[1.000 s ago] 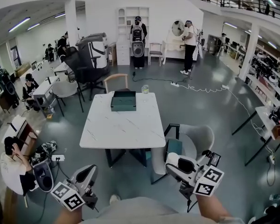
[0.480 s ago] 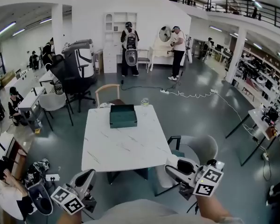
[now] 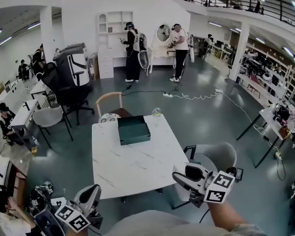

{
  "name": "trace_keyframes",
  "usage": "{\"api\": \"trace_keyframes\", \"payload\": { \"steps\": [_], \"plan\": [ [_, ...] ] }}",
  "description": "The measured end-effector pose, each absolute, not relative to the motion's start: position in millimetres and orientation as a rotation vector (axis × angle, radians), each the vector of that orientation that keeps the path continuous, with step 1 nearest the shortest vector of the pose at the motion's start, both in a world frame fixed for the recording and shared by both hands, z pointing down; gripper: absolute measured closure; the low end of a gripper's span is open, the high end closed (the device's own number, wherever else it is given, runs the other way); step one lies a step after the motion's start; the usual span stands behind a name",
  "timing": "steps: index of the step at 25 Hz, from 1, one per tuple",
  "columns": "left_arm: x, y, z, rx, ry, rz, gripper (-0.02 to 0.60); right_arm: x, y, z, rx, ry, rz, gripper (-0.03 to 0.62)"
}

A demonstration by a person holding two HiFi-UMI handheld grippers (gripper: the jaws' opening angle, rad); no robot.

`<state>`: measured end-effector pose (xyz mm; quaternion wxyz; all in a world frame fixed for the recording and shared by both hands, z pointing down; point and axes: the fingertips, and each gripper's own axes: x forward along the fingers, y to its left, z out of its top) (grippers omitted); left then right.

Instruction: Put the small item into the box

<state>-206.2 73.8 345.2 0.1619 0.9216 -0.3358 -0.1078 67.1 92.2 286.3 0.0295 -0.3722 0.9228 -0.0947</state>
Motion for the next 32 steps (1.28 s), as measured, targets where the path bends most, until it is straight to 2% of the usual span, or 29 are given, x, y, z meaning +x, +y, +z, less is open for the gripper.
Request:
{"api": "trace_keyframes", "payload": {
  "steps": [11,19,24,32],
  "plan": [
    [-242.4,34.8,363.1,2.587,-1.014,-0.319,0.577,40.0,36.9,300.8,-1.12,2.884,-0.318,0.428],
    [-236.6,1.5,374.7,2.536,-1.169,-0.311,0.577,49.4,-31.7,319.0,-0.962,2.925,-0.347,0.428],
    [-218.7,-42.8,371.9,2.476,-1.31,-0.313,0.578,72.3,-99.7,323.4,-0.842,2.945,-0.374,0.428],
    [-150.5,-156.6,366.9,2.465,-1.416,-0.185,0.578,143.2,-220.1,335.5,-0.824,2.971,-0.365,0.428]
  ]
}}
